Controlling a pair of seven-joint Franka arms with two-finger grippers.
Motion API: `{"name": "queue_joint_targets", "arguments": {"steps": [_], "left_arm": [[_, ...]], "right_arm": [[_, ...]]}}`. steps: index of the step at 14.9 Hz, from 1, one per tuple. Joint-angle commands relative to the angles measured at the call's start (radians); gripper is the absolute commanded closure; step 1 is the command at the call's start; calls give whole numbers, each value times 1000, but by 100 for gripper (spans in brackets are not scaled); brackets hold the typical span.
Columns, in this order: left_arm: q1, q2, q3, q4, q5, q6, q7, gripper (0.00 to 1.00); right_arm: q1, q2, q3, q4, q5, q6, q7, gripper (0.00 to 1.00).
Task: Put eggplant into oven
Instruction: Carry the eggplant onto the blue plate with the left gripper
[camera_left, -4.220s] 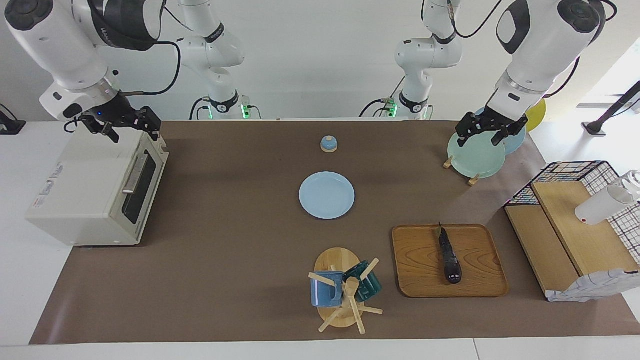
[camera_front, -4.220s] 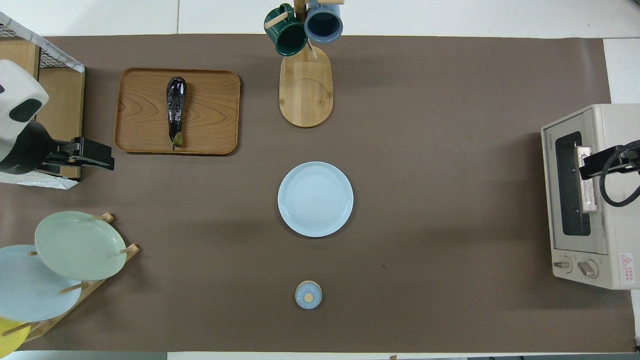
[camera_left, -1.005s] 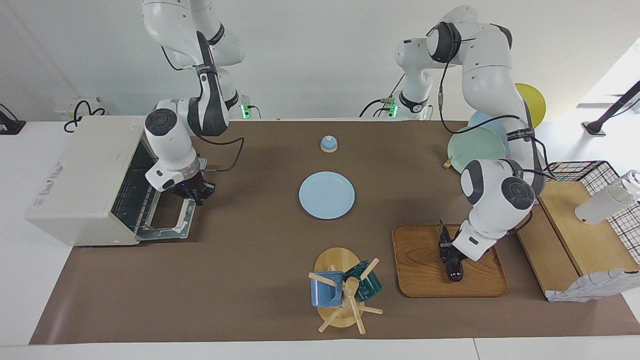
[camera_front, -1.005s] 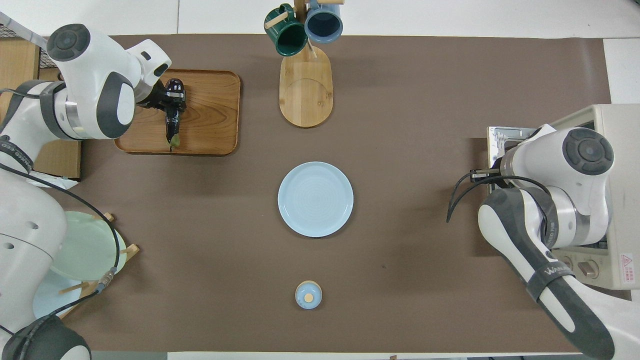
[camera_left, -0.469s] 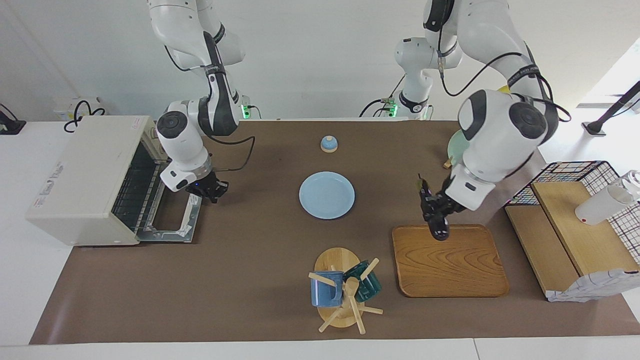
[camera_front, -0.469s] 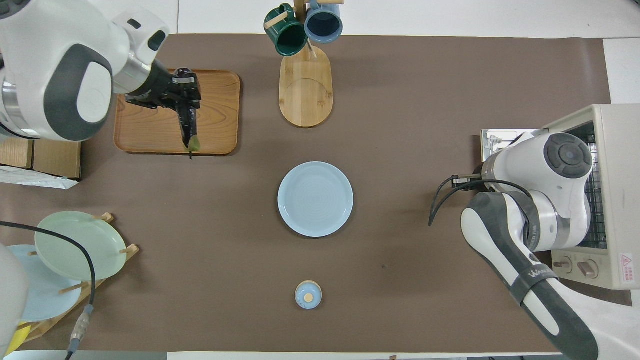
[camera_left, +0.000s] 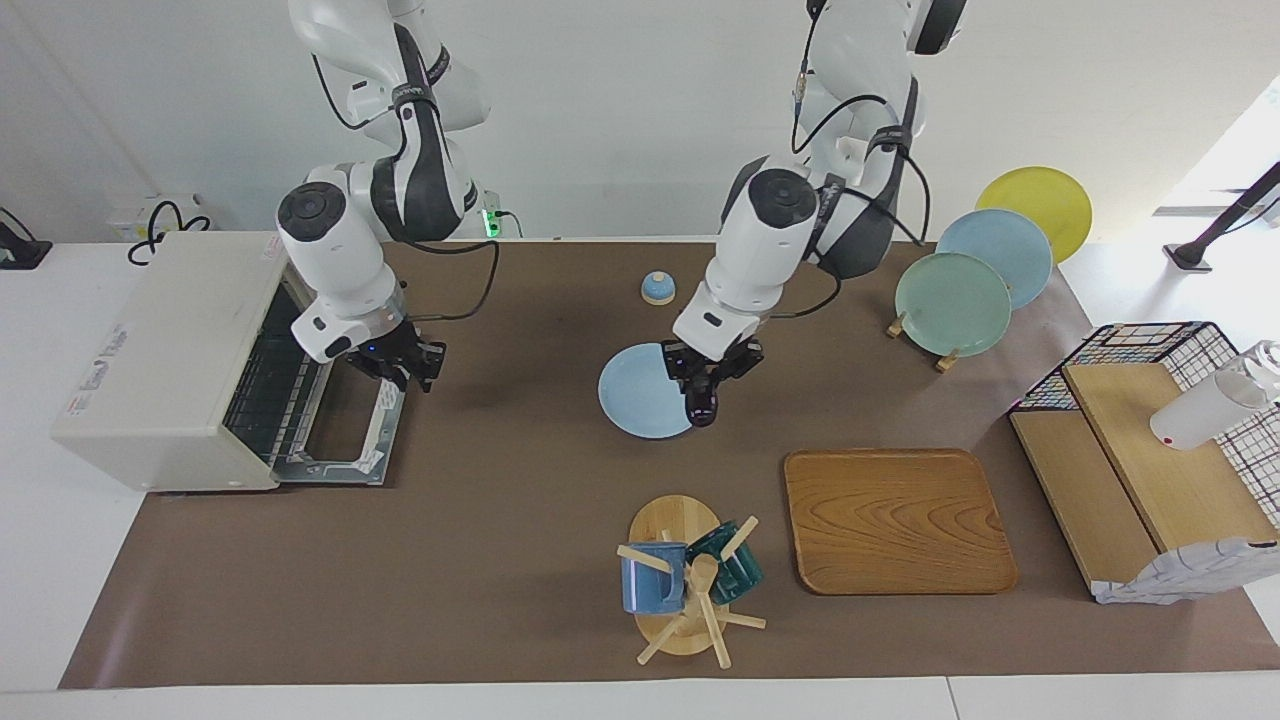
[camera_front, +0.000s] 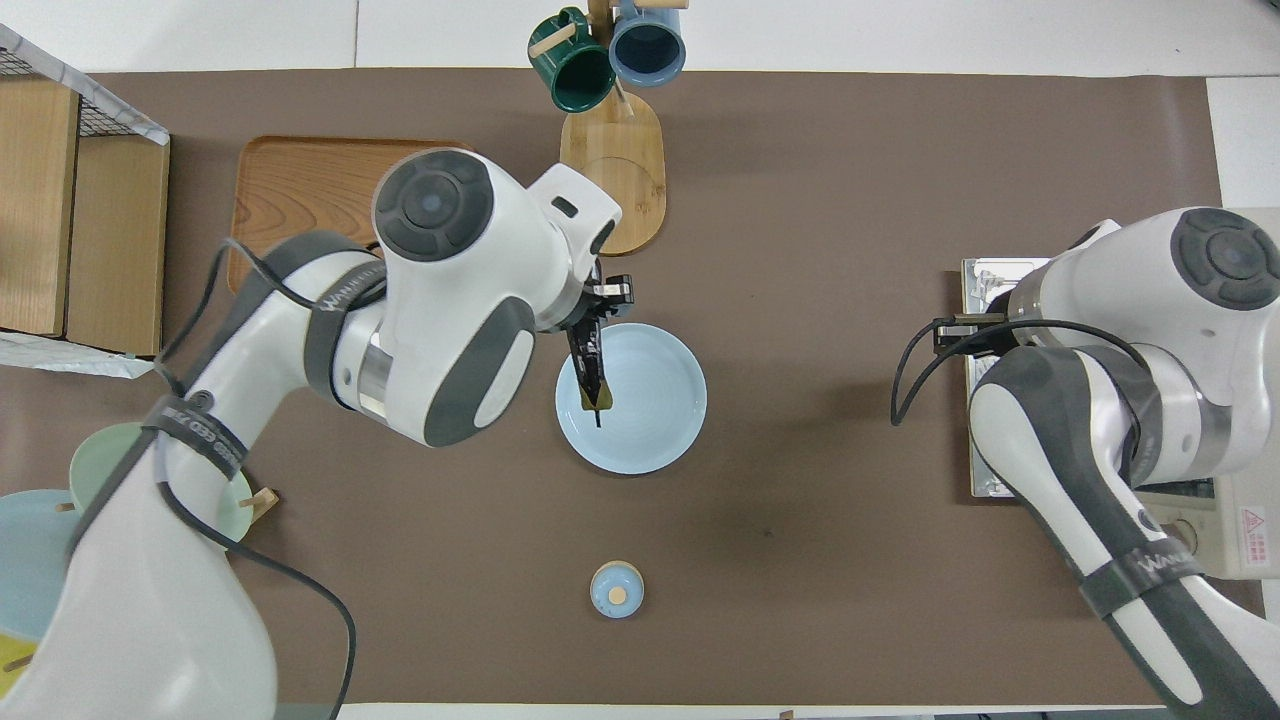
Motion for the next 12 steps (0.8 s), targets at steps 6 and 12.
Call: {"name": "queue_joint_targets", "arguments": {"steps": [6, 12], "left_arm": [[-91, 28, 24, -149, -8, 147, -22, 100], [-71, 1, 34, -150, 1, 116, 20, 0]], "right_arm": [[-7, -77, 14, -4, 23, -108, -48, 0], [45, -68, 17, 25, 26, -112, -78, 0]]}}
